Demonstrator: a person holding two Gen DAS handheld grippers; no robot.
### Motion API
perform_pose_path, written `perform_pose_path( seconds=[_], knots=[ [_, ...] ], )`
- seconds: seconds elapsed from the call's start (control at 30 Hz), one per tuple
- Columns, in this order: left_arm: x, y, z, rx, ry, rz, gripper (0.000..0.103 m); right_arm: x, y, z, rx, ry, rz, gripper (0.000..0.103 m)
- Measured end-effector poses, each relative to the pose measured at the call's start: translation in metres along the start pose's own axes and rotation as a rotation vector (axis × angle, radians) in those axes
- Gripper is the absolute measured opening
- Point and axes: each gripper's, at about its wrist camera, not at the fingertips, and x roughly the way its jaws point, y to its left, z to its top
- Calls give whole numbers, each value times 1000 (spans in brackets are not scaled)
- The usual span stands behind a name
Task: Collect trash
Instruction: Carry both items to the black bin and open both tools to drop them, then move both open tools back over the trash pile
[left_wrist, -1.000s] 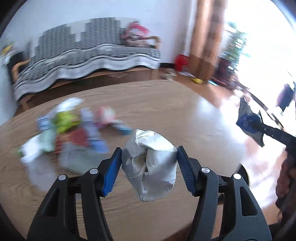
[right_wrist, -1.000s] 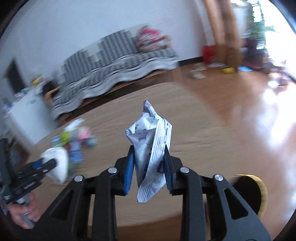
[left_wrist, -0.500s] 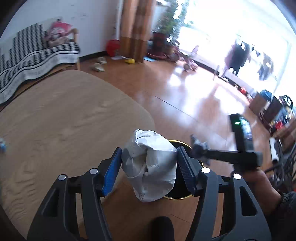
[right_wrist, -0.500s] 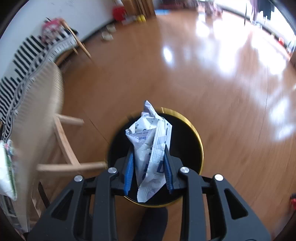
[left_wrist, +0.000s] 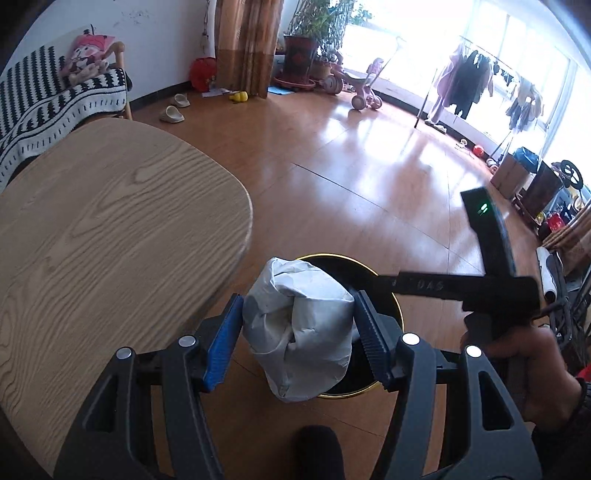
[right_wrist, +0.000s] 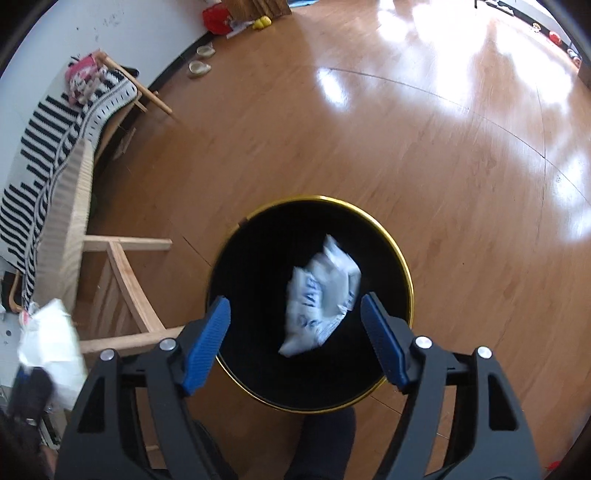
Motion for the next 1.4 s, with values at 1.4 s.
perform_pose_path(
  seconds=[1.4],
  knots=[
    [-271, 340, -77, -353, -169, 554, 96, -61, 446, -152, -770, -117, 325, 82]
  ],
)
